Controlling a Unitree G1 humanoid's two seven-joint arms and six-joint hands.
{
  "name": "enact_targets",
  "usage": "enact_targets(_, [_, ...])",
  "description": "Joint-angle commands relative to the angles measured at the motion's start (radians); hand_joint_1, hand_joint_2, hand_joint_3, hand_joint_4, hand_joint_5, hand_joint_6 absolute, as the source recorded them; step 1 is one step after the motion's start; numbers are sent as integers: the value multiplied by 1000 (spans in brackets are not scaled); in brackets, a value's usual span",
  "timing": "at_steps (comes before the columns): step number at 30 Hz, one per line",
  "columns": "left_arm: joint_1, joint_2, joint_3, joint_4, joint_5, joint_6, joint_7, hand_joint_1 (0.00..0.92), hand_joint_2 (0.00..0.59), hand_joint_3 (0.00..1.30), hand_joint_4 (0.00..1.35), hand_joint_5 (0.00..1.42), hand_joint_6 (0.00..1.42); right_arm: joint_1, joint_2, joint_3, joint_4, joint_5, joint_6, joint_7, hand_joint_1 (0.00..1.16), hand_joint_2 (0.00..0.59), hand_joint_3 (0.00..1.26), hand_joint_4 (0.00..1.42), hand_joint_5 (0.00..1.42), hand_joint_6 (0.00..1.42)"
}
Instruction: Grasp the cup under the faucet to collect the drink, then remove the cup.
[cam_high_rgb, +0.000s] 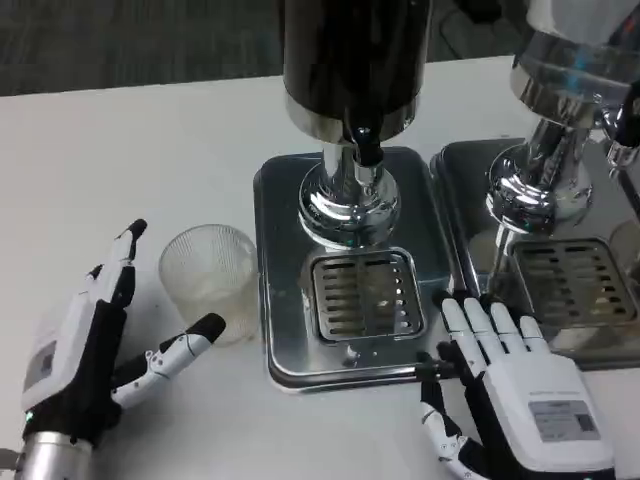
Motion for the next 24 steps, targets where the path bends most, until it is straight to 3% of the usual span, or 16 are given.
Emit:
enact_targets(1, [-25, -16, -12, 43, -7, -10, -13, 174, 43, 0, 0, 128, 84, 3, 8, 6, 6, 0, 11, -2, 180, 506, 0, 0, 0, 0])
enact_targets(15, [-123, -27, -59, 140, 12, 3, -12, 240, 57, 0, 6, 232, 147, 15, 22, 17, -2, -5, 29, -5, 180, 505, 0, 0, 0, 0])
enact_targets(24, [-173, -33, -85, 187, 13, -36, 0, 311, 80, 69, 83, 349, 307, 33, 35, 18, -13, -1, 41, -6, 178, 498, 0, 0, 0, 0])
